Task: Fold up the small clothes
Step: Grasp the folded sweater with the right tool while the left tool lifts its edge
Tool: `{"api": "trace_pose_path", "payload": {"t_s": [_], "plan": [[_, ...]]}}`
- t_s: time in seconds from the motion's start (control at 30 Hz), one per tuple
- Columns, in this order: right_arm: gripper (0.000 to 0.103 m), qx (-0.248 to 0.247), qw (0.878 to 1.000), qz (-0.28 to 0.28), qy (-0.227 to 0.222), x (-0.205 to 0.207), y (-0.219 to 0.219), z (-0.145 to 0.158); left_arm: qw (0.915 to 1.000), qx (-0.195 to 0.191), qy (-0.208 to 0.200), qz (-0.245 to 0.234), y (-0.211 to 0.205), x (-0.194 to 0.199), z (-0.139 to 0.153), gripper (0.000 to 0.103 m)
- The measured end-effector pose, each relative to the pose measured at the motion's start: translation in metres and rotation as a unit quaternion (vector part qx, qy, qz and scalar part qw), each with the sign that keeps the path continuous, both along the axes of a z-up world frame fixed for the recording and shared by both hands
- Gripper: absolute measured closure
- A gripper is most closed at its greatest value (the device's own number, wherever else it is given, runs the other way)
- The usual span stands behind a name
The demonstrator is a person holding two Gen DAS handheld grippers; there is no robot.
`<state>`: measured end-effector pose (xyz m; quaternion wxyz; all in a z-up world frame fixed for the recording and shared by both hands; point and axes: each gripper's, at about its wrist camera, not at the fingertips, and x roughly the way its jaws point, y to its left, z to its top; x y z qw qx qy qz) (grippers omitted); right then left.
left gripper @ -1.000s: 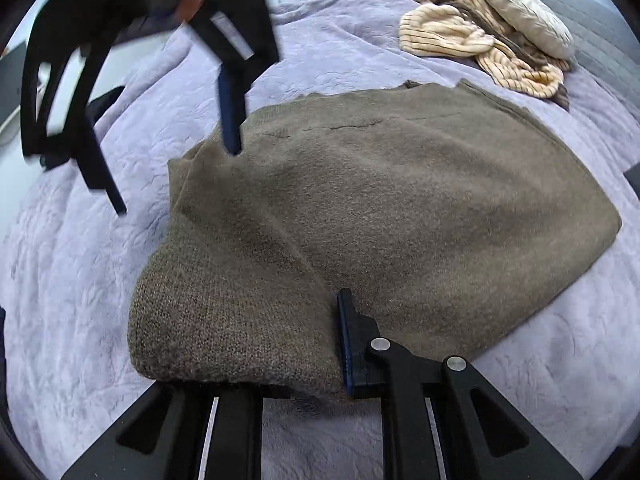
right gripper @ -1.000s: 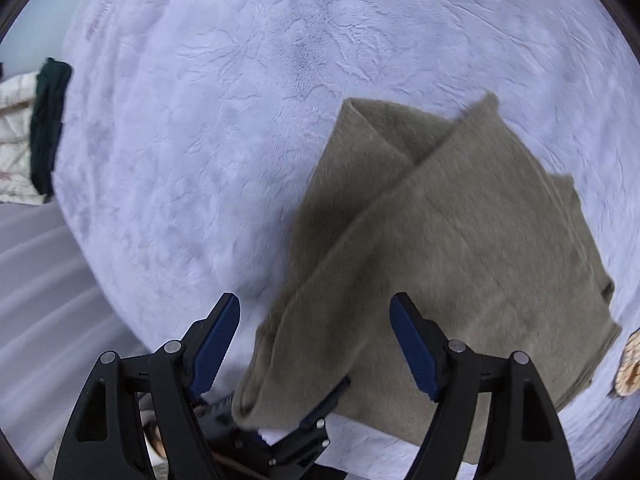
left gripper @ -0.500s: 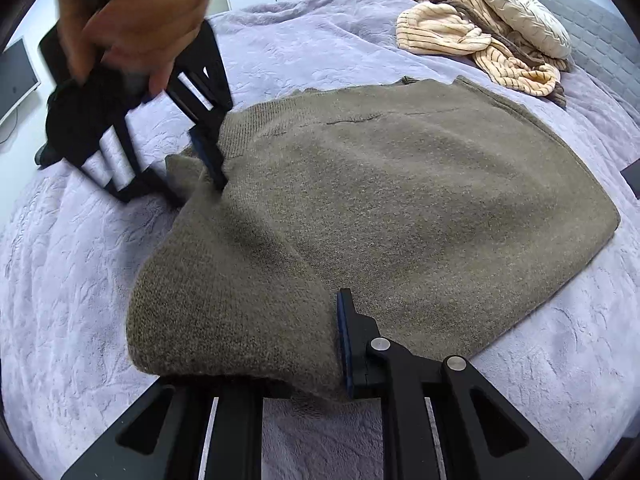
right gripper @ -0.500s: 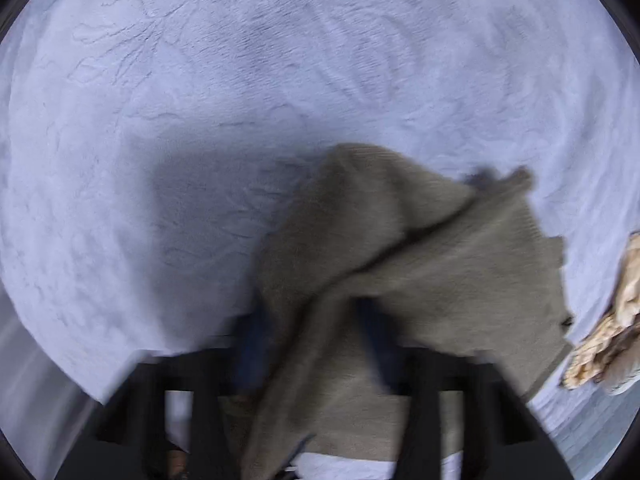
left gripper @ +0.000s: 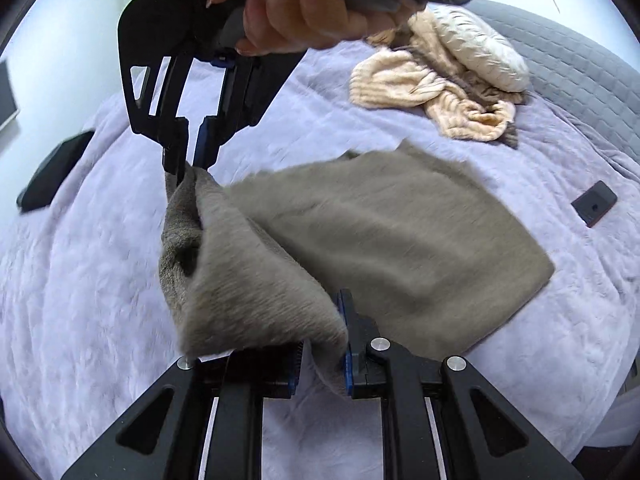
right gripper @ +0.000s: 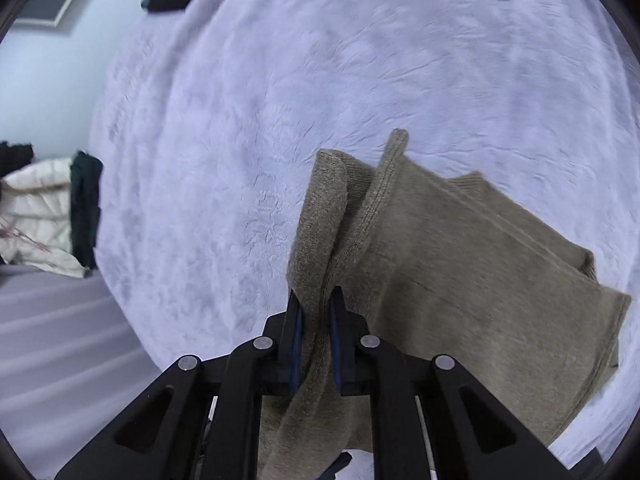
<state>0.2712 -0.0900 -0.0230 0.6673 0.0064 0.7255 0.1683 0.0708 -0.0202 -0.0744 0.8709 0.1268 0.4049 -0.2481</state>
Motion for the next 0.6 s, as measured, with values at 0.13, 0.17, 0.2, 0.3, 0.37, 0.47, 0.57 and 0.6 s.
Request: {"api": "trace_pose_path", "payload": {"t_s": [0.13, 0.17, 0.2, 0.3, 0.37, 0.47, 0.57, 0.6], "plan": [[0.09, 0.038, 0.998, -0.039, -0.039, 0.001, -0.05, 0.043, 0.9989, 0.003, -0.023, -0.04, -0.039, -0.002, 0.024, 0.086], [0.09, 0.046, 0.997, -0.05, -0.048, -0.001, -0.065, 0.053, 0.9982, 0.003, -0.028, -0.053, -0.05, -0.003, 0.029, 0.086], [0.09, 0.053, 0.995, -0.059, -0.055, -0.003, -0.077, 0.061, 0.9974, 0.004, -0.032, -0.065, -0.061, -0.005, 0.032, 0.086], [0.09, 0.077, 0.989, -0.094, -0.082, -0.021, -0.134, 0.085, 0.9927, 0.014, -0.043, -0.112, -0.102, -0.014, 0.037, 0.086], [0.09, 0.081, 0.985, -0.117, -0.094, -0.033, -0.171, 0.09, 0.9897, 0.017, -0.038, -0.137, -0.125, -0.019, 0.034, 0.086], [0.09, 0.09, 0.978, -0.161, -0.103, -0.055, -0.229, 0.08, 0.9851, 0.02, -0.015, -0.17, -0.159, -0.026, 0.023, 0.086], [0.09, 0.085, 0.972, -0.195, -0.099, -0.076, -0.28, 0.05, 0.9803, 0.032, 0.009, -0.195, -0.186, -0.037, 0.004, 0.086], [0.09, 0.083, 0.971, -0.204, -0.097, -0.082, -0.293, 0.037, 0.9783, 0.039, 0.019, -0.203, -0.195, -0.041, -0.005, 0.086]]}}
